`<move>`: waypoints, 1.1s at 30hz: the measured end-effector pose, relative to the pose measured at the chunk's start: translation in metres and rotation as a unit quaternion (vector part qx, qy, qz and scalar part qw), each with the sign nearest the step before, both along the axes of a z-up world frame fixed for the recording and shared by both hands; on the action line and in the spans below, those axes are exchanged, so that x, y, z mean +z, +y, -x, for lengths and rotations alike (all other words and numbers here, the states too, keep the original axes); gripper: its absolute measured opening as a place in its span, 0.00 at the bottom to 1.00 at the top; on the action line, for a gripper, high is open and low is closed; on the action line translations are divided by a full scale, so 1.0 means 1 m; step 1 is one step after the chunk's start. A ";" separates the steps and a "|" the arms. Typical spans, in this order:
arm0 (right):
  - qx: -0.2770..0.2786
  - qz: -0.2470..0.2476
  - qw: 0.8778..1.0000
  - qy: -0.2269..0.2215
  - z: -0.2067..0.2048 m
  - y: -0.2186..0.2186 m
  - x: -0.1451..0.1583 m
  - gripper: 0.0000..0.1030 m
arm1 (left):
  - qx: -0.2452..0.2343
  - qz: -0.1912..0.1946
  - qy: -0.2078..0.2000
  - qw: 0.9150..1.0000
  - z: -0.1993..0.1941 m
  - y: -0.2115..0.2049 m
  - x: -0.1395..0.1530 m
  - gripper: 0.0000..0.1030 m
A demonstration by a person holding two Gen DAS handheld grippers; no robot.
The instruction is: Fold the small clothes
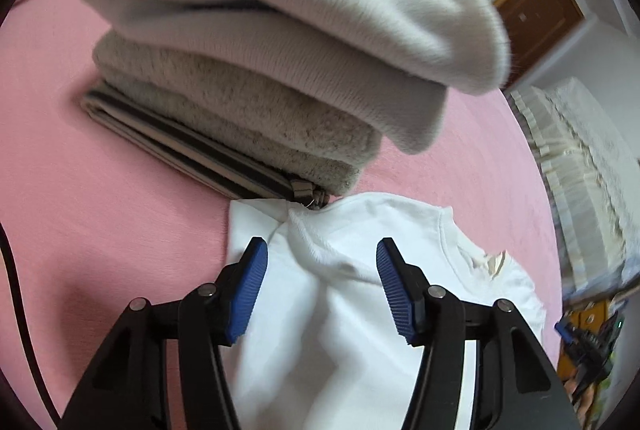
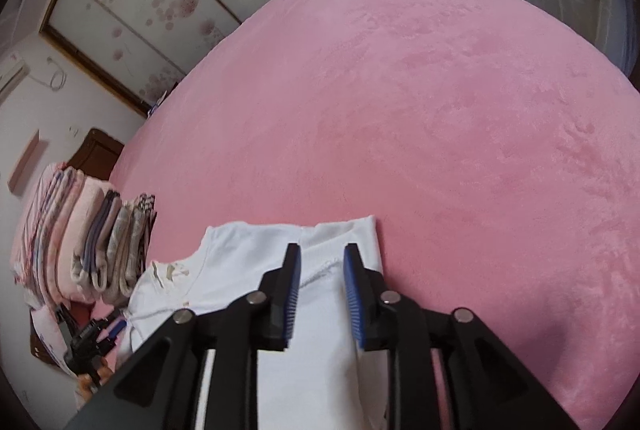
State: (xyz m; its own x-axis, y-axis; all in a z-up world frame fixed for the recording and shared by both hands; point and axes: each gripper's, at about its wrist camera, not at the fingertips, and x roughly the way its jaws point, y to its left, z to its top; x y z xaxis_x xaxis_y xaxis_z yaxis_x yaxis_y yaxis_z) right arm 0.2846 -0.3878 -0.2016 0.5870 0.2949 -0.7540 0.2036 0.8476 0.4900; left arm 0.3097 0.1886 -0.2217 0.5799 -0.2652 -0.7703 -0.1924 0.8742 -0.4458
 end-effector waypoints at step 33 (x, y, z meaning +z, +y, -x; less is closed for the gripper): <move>0.096 0.133 0.986 0.027 -0.015 0.045 -0.032 0.24 | -0.138 -0.145 0.027 0.979 -0.016 -0.008 -0.017 0.47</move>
State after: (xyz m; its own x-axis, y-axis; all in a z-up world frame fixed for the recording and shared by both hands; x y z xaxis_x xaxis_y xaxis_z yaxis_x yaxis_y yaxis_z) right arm 0.2999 -0.3430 -0.2332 0.4969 0.1844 -0.8480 0.0463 0.9701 0.2381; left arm 0.3258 0.1806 -0.2383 0.4725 -0.1720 -0.8644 0.0533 0.9845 -0.1668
